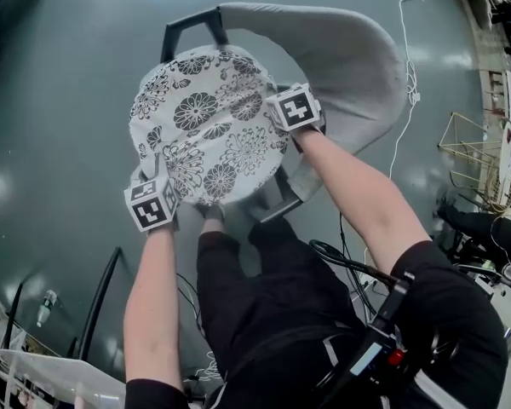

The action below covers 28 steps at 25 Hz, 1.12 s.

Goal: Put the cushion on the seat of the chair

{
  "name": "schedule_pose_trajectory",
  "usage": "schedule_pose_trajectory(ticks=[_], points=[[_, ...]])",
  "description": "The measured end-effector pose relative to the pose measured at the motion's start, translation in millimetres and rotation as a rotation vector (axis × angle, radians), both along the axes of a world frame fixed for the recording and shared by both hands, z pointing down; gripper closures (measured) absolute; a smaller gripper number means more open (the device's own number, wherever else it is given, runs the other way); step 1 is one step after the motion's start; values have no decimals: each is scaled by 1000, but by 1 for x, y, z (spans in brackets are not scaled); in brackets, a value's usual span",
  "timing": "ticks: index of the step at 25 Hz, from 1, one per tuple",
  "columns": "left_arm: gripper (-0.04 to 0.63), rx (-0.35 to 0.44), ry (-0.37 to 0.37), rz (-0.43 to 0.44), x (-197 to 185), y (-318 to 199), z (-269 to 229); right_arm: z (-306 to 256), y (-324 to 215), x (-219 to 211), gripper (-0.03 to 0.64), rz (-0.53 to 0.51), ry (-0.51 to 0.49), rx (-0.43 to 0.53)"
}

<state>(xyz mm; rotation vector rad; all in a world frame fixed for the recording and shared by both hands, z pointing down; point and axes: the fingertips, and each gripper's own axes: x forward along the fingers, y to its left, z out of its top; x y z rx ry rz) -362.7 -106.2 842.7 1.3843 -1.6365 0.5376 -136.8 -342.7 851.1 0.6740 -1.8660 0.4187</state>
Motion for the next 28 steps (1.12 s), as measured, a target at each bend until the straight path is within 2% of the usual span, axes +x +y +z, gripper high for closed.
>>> schedule_pose_trajectory(ticks=[3,7,11,15,19,22,25,28], points=[[572,-32,16,-12,-10,9,26,21,6,-11,588,-8,21,-10],[572,-69,-61,25,-10,-1,42,34,-5,-14,588,-24,24,-8],[569,-86,-88,20,-13,-5,57,49,-9,-16,588,-9,22,-3],[532,-108,-107,42,-10,-7,69,66,-13,-10,586,-17,31,-6],[505,-90,-150,61,-1,-21,63,70,-27,1,586,-8,29,3],[458,-72,-208,73,-8,-23,59,69,-31,1,584,4,2,-1],[357,-78,-238,67,-22,-14,60,68,-26,-3,584,-19,-7,-6],[331,-69,-245,110,-24,-14,55,64,-26,2,586,11,-3,0]])
